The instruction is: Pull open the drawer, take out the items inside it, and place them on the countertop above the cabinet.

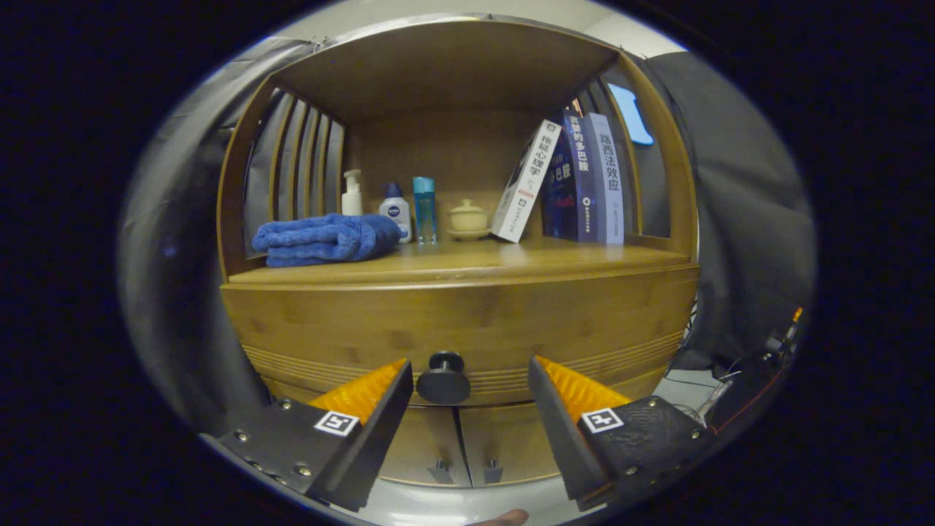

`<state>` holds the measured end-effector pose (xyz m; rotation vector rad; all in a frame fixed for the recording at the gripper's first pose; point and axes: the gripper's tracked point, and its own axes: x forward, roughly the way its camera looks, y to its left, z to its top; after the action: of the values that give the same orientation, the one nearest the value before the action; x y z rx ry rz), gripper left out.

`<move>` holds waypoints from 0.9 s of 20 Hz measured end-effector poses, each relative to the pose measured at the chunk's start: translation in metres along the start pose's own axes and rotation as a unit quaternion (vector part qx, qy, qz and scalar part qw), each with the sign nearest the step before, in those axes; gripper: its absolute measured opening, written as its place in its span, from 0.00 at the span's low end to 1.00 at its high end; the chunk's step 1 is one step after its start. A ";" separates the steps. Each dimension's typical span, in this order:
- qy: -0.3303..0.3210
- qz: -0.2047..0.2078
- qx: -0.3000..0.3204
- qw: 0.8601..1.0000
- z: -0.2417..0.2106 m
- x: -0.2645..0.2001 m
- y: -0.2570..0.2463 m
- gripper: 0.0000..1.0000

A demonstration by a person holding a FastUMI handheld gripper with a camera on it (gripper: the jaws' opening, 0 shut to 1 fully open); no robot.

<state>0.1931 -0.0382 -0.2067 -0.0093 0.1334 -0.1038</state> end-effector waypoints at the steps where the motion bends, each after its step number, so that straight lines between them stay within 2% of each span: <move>1: -0.003 0.008 -0.004 1.000 0.000 0.006 0.005 0.95; 3: 0.026 -0.001 -0.027 0.999 -0.015 0.020 0.005 0.95; 5: 0.050 -0.004 -0.039 0.998 -0.029 0.032 0.008 0.82; 8: 0.018 -0.012 -0.055 0.998 -0.023 0.030 0.012 0.62; 9: 0.009 -0.011 -0.050 0.999 -0.024 0.032 0.015 0.59; 10: 0.004 -0.014 -0.043 0.999 -0.024 0.032 0.015 0.47; 14: 0.006 -0.021 -0.043 0.999 -0.025 0.031 0.016 0.42; 18: 0.020 -0.027 -0.046 0.998 -0.027 0.028 0.015 0.42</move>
<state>0.2191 -0.0267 -0.2373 -0.1020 0.1772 -0.1518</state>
